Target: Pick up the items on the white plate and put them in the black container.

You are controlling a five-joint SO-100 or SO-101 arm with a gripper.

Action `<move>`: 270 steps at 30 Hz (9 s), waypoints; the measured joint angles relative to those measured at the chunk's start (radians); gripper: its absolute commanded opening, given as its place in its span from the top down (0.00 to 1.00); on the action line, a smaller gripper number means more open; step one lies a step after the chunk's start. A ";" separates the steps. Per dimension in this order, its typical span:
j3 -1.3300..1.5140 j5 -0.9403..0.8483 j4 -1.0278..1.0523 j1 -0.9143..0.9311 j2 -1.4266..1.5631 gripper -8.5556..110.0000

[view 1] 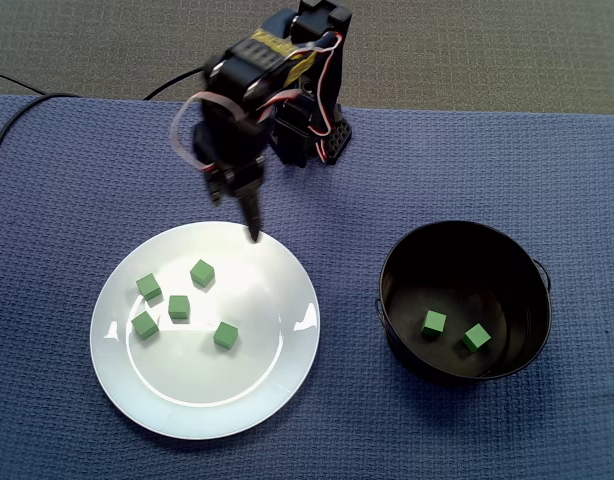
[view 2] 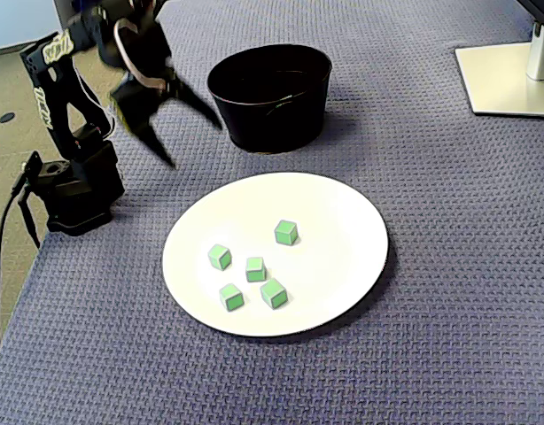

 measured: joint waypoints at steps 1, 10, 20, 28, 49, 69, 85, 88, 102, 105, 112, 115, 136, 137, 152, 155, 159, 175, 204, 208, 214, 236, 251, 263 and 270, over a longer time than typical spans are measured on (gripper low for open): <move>0.031 -0.028 -0.035 0.023 -0.015 0.65; 0.123 -0.176 -0.287 0.063 -0.229 0.64; 0.175 -0.239 -0.436 0.071 -0.371 0.65; 0.175 -0.281 -0.463 0.086 -0.420 0.67; 0.230 -0.295 -0.577 0.084 -0.488 0.80; 0.166 -0.118 -0.476 0.035 -0.426 0.93; -0.623 0.749 -0.166 -0.486 0.011 0.91; -0.646 0.816 -0.172 -0.703 -0.023 0.92; -0.617 0.916 -0.195 -1.177 -0.638 0.93; -0.558 0.916 -0.224 -1.204 -0.681 0.80; -0.549 0.850 -0.155 -1.236 -0.673 0.52; -0.614 0.755 -0.040 -1.227 -0.583 0.55; -0.468 -0.150 -0.173 -0.327 -0.380 0.59; -0.448 -0.178 -0.184 -0.318 -0.390 0.59; -0.127 -0.313 -0.472 -0.229 -0.506 0.59; -0.109 -0.324 -0.508 -0.215 -0.520 0.59; -0.109 -0.341 -0.551 -0.190 -0.552 0.59; -0.109 -0.357 -0.629 -0.166 -0.655 0.64; -0.008 -0.187 -0.792 -0.196 -0.675 0.93; -0.005 -0.043 -0.796 -0.221 -0.632 0.93; -0.086 0.307 -0.713 -0.219 -0.324 0.93; -0.276 1.002 -0.522 -1.233 -0.192 0.93; -0.242 0.930 -0.414 -1.236 -0.506 0.52; -0.514 0.557 -0.041 -0.699 -0.137 0.56; -0.505 0.801 0.017 -0.192 -0.210 0.56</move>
